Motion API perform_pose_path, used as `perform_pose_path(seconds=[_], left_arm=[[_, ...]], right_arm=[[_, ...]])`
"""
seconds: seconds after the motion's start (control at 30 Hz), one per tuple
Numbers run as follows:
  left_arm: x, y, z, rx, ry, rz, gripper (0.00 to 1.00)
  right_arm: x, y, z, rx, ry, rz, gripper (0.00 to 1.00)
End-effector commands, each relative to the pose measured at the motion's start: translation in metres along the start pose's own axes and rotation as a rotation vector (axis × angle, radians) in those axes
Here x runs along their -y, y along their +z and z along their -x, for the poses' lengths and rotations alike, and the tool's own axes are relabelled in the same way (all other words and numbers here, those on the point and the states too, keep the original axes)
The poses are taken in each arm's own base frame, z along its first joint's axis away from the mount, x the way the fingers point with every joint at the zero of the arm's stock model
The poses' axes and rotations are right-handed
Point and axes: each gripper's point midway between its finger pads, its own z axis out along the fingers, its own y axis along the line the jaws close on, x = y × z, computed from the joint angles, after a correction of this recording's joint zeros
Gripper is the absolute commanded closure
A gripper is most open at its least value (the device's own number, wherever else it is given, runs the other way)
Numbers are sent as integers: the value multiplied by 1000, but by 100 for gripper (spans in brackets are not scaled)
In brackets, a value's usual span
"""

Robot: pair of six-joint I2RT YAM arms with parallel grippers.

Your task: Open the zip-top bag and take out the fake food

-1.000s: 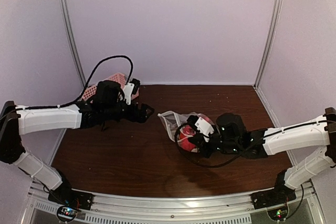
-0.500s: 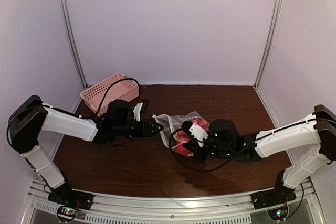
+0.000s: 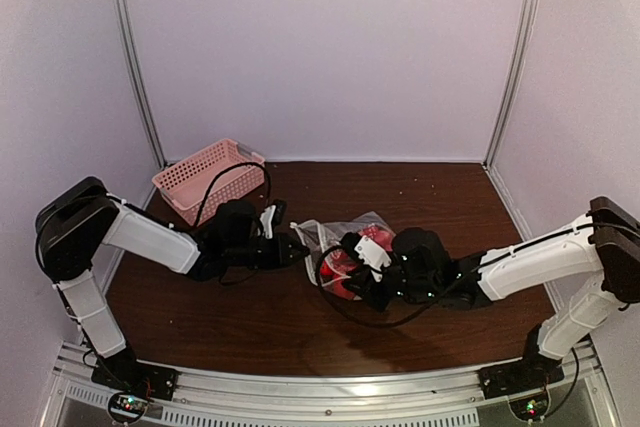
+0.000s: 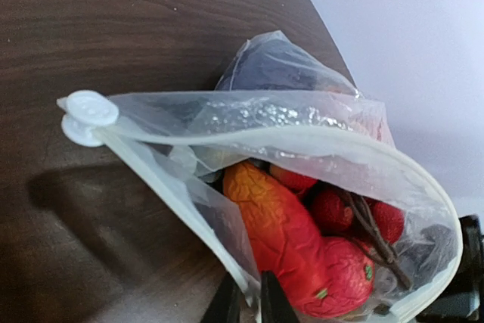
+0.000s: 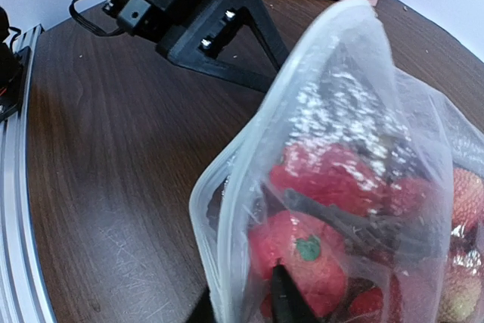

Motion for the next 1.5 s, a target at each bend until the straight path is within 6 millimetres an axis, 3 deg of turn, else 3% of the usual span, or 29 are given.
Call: perform_pose_path(seconds=[0.0,0.13,0.33,0.53,0.77,1.0,1.3,1.47], left_arm=[[1,-1,5,43,-2,-16,96],[2,-3,3,54,4,-36,100],[11,-8,4,82,26,-76,100],[22,-7,3,87,48,-101,100],[28,-9,3,98,55,-117,100],[28,-11,2,103,57,-115,100],[29,-12,2,112,55,-120,100],[24,-14,0,113,52,-102,100]], right_arm=[[-16,-3,18,-19,21,78,63],[-11,-21,38,-45,76,23,45],[1,-46,79,-67,149,-64,34],[8,-39,106,-128,182,-132,33],[-6,-11,102,-224,151,-158,41],[-2,14,91,-272,139,-225,46],[5,36,80,-306,116,-286,44],[13,36,74,-335,98,-337,68]])
